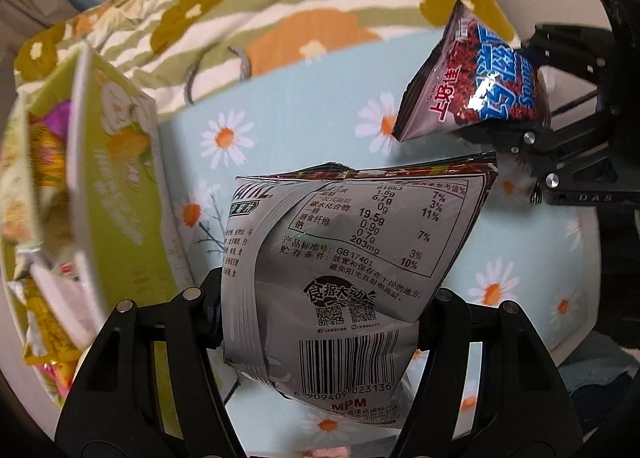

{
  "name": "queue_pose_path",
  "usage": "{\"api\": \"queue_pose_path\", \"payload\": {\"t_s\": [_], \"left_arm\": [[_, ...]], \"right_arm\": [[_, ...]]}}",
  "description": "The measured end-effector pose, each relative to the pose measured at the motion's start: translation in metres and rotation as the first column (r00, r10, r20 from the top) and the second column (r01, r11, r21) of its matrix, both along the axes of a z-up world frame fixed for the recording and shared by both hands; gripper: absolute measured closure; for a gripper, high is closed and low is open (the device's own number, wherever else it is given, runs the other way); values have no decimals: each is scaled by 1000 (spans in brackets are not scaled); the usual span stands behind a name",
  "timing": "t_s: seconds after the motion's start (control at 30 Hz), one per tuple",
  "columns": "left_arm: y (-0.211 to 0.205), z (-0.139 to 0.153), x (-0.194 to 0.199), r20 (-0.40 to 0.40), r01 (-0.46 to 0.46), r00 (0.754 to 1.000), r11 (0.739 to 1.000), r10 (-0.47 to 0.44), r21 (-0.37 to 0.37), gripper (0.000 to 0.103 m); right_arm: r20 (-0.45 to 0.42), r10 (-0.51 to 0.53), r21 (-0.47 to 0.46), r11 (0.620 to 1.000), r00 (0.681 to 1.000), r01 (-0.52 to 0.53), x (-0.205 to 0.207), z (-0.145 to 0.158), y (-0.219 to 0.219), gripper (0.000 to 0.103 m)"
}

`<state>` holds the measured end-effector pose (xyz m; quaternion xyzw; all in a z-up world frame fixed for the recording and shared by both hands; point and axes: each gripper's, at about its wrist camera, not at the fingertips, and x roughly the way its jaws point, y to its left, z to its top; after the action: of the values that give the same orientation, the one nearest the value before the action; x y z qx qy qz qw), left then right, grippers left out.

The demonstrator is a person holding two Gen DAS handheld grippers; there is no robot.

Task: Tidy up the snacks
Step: 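Grasp the white MPN bag with the left gripper while the right gripper grasps the Spongi bag, then drop the white MPN bag into the box while the right gripper drops the Spongi bag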

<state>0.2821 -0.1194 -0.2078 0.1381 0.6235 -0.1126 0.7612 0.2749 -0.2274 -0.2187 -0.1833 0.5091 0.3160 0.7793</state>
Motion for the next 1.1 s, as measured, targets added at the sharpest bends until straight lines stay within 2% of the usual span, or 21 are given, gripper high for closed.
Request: {"api": "queue_pose_path", "payload": {"t_s": [0.13,0.27,0.4,0.63,0.8,0.93,1.1], "left_arm": [[9,37,-8,70,-42,997,998,45,-45,39],[32,82,-20,161,-97,981,991,111,-87,39],[71,119,-29,239,-147,956,983,169,-106,39],[162,157,-21,314,-213,918,969,242,-124,39],[225,162,-1,327,-232,908,964,262,-130,39],[256,148,19,305,-207,923,970,236,-125,38],[273,119,56,258,-159,948,979,188,-127,38]], "right_arm": [[37,-21,30,999,999,20,-5,33,2,47],[75,-44,70,997,996,39,-7,73,11,47],[116,-63,123,991,991,49,-13,110,31,47],[140,-151,239,964,978,115,-23,158,97,47],[95,-223,309,933,970,185,-22,166,150,47],[63,-269,337,912,961,233,-18,165,188,47],[48,-332,329,896,942,299,-19,161,222,47]]}}
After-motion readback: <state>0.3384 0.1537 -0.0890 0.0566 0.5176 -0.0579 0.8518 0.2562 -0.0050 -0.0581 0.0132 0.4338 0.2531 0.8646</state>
